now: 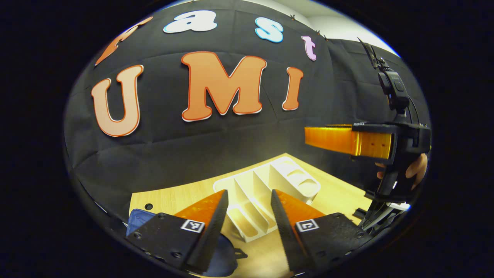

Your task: Open the schoolbag, grab two books from the bookshelf and put them into the schoolbag.

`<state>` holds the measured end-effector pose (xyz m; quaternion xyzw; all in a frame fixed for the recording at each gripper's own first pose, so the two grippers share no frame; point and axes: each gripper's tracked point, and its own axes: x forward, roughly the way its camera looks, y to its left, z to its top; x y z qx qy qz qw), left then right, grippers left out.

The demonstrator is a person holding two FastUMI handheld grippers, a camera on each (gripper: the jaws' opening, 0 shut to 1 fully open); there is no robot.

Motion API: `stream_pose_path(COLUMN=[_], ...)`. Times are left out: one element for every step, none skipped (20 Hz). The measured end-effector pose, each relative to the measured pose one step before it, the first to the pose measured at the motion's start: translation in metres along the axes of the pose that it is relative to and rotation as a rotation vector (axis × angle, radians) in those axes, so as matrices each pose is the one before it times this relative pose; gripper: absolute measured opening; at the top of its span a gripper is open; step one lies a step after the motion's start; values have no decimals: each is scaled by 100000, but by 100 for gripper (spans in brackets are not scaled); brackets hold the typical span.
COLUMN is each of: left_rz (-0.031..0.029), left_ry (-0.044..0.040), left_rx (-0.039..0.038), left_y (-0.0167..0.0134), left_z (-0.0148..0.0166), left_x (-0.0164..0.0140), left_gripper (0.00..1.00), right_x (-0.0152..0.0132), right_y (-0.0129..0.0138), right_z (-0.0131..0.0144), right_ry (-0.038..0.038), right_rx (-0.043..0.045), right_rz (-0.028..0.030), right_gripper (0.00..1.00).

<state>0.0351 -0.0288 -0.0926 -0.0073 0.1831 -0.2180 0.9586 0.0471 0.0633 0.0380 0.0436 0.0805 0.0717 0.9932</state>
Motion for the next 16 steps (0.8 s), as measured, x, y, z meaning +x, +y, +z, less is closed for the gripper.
stream_pose_path(left_rz=[1634, 785, 2441, 2468, 3872, 3126, 3857, 3212, 3519, 2894, 1920, 4007, 2638, 2543, 1095, 1728], left_ry=[-2697, -2018, -2676, -1800, -2841, -2833, -2645, -2646, -2452, -2897, -3644, -4880, -2893, -1408, -526, -154], left_rx=[-455, -204, -111, 429, 428, 637, 179, -291, -507, -923, -426, -494, -29, 222, 290, 635], left_y=[-214, -285, -145, -25, 180, 265, 325, 238, 213, 213, -123, 271, 116, 217, -77, -118], left_z=[611, 459, 688, 450, 469, 597, 390, 418, 238, 472, 678, 914, 492, 405, 189, 235], left_x=[-78, 155, -85, 83, -70, -172, -69, -143, 61, -114, 18, 4, -144, -208, 87, 33], left_gripper=[84, 100, 99, 99, 99, 99, 99, 98, 100, 98, 97, 100, 96, 99, 99, 95], right_x=[-167, -162, -219, -103, -200, -153, -267, -218, -186, -142, -160, -229, -189, -205, -109, -167], right_y=[-131, -136, -222, -308, -336, -330, -351, -239, -249, -256, -382, -243, -146, -181, -27, 114], right_z=[153, 202, 100, -20, 197, 269, 304, 86, -102, -127, -260, -260, -261, -373, -401, -402], right_ry=[-976, -1403, -832, -1463, -1571, -1928, -1974, -1369, -894, -397, -198, -324, -172, -170, 181, 762], right_rx=[-1032, -736, -774, -890, -598, -396, -110, -431, -625, -662, -380, -149, -195, -261, -324, -401], right_rz=[111, 126, -390, -534, -870, -694, -445, 77, -47, 19, -305, 3, 327, 196, 726, 1224], right_gripper=[97, 97, 97, 97, 97, 97, 97, 97, 97, 97, 97, 97, 97, 97, 97, 97])
